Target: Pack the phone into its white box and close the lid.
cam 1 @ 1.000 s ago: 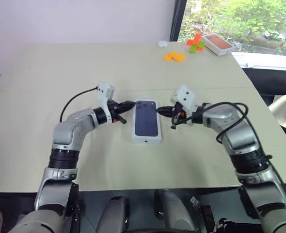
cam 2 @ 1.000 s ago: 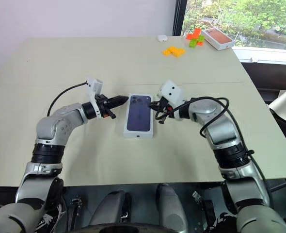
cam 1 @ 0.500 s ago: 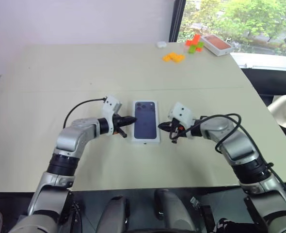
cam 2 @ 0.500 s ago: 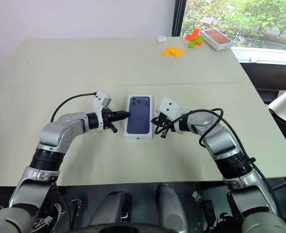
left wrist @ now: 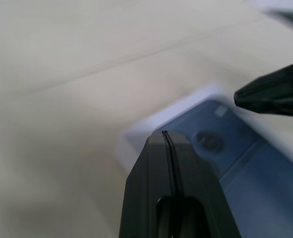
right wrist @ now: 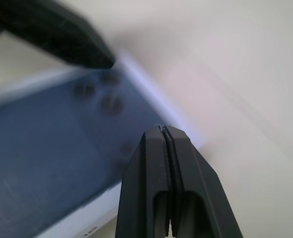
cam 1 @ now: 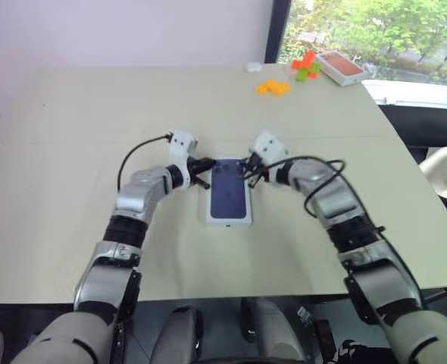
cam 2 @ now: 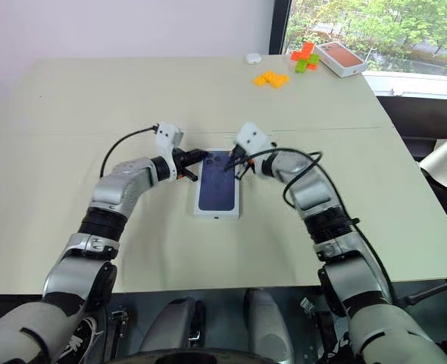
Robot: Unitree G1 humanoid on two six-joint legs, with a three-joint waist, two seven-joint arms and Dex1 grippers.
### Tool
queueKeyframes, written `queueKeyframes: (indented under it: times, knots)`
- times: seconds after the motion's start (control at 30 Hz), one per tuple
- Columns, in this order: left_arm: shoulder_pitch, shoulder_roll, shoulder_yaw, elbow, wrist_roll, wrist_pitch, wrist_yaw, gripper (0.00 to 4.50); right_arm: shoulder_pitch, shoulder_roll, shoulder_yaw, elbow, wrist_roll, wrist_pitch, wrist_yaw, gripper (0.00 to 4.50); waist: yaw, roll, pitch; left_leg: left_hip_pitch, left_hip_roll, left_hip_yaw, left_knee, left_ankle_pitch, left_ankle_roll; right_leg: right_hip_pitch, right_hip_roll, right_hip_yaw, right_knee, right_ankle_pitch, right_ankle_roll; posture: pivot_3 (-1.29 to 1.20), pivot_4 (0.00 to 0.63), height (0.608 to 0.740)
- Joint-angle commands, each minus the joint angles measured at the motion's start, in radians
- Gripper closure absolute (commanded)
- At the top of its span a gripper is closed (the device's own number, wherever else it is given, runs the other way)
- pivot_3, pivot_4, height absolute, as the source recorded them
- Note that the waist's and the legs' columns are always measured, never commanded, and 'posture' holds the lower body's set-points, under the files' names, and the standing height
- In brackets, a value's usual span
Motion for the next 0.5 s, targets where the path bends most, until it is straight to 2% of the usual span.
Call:
queueKeyframes:
  times: [0.03,0.07,0.23,0.3,0.33,0.4,0.5]
  knots:
    - [0.010,0.009,-0.032,0.028,0.056,-0.026,-0.003,4.50,0.013,0.004,0.017,0.013,-0.043,-0.017,-0.011,4.43,-0.001,0.000,0.000,0.001,0.000,0.000,0.000,0.000,0.000,0.001,0.000,0.000,-0.001,0.000,0.000,0.00,0.150,0.740]
    - [0.022,0.011,-0.039,0.016,0.062,-0.031,-0.017,4.50,0.023,0.002,0.017,0.006,-0.047,-0.015,-0.008,4.43,-0.001,0.000,0.000,0.003,0.000,0.000,0.000,0.000,0.000,0.003,-0.001,0.000,-0.001,0.000,0.000,0.00,0.150,0.740]
    - [0.127,0.057,0.014,-0.209,-0.058,0.047,-0.147,4.50,0.066,-0.037,-0.124,-0.193,0.142,0.161,0.114,4.43,0.002,0.000,0.000,0.004,0.001,-0.002,0.001,0.000,0.000,0.004,0.001,0.000,0.001,0.000,0.000,0.00,0.150,0.740]
    - [0.162,0.087,0.049,-0.291,-0.122,0.112,-0.188,3.97,0.089,-0.069,-0.168,-0.287,0.226,0.247,0.170,4.50,0.002,0.001,0.000,0.004,0.001,-0.002,0.001,0.000,0.000,0.003,0.001,-0.001,0.001,0.000,0.000,0.00,0.150,0.740]
    - [0.181,0.106,0.054,-0.331,-0.136,0.118,-0.211,3.64,0.098,-0.082,-0.189,-0.330,0.264,0.280,0.191,3.94,0.002,0.001,0.000,0.003,0.001,-0.002,0.001,0.000,0.000,0.003,0.001,-0.001,0.001,0.000,0.000,0.00,0.150,0.740]
    - [0.211,0.144,0.068,-0.396,-0.162,0.142,-0.238,2.75,0.123,-0.120,-0.210,-0.409,0.311,0.317,0.228,3.19,0.001,0.001,0.000,0.003,0.001,-0.002,0.001,0.000,0.000,0.002,0.001,-0.001,0.001,0.000,0.000,0.00,0.150,0.740]
    - [0.256,0.258,0.128,-0.462,-0.218,0.167,-0.321,1.20,0.181,-0.214,-0.268,-0.518,0.379,0.324,0.304,1.62,0.001,0.001,0.000,0.003,0.002,-0.003,0.001,0.000,0.000,0.002,0.001,-0.001,0.000,0.000,0.000,0.00,0.150,0.740]
